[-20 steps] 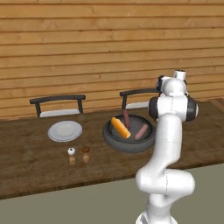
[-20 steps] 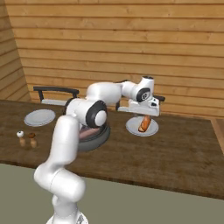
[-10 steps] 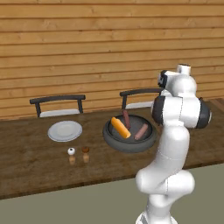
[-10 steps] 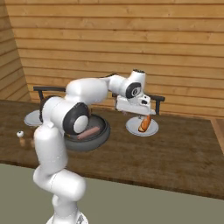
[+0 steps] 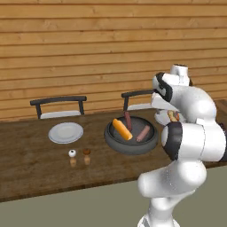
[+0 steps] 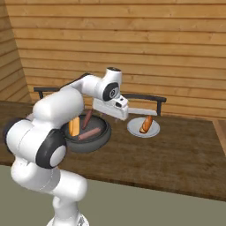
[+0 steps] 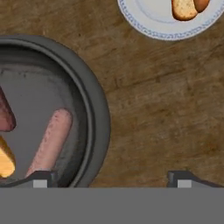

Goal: Place one bun and one sausage from the bowl on each plate.

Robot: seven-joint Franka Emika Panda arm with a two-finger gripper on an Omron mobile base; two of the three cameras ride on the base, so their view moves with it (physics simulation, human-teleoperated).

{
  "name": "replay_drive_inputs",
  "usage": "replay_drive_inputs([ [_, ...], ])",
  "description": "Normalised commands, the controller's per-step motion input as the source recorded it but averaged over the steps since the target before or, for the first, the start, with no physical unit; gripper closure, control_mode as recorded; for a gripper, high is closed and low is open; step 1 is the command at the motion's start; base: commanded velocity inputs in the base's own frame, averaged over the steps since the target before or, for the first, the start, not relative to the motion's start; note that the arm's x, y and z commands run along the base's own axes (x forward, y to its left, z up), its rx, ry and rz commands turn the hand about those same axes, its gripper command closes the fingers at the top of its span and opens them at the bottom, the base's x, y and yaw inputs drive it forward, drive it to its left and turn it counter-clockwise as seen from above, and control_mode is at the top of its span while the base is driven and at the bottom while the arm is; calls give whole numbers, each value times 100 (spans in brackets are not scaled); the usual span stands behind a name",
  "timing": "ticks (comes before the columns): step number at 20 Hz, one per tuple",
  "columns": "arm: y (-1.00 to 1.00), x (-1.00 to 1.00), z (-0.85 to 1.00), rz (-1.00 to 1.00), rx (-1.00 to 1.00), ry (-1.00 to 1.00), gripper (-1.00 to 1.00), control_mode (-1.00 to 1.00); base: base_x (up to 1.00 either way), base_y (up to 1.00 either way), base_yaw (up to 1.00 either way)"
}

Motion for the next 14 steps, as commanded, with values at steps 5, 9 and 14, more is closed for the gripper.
replay_drive_inputs([
  [5, 100, -39, 17, -18, 0, 14, -100, -100, 0, 0, 0],
  [9, 51, 55, -46, -19, -2, 18, -100, -100, 0, 0, 0],
  [14, 13, 43, -38, -15, 0, 11, -100, -100, 0, 0, 0],
])
